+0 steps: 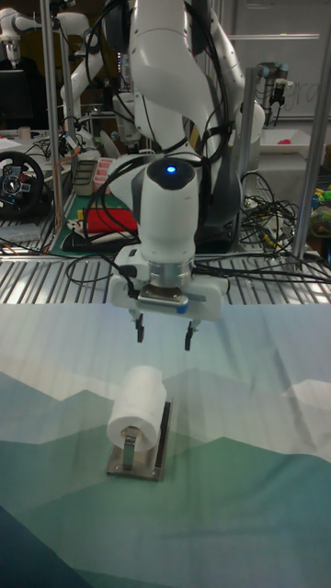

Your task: Put the toilet paper on its holder

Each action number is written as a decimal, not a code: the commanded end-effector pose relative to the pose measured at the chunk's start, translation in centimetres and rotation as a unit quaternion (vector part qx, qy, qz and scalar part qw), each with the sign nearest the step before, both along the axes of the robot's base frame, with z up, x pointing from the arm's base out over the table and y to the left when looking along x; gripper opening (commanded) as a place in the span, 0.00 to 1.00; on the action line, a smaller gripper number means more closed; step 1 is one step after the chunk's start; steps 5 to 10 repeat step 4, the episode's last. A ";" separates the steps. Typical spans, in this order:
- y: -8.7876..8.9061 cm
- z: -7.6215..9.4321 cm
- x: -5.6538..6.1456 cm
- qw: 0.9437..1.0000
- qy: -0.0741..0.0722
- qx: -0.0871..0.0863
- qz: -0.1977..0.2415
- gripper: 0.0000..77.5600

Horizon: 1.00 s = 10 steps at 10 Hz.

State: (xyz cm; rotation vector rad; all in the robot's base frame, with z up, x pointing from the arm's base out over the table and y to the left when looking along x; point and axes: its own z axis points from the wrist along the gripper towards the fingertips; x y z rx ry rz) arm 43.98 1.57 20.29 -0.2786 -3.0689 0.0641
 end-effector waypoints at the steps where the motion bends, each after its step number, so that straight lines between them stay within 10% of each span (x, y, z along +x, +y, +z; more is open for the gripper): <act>1: 0.9 1.0 -1.2 1.000 0.003 0.007 0.023 1.00; 10: 0.6 1.6 -1.7 1.000 0.004 0.012 0.024 1.00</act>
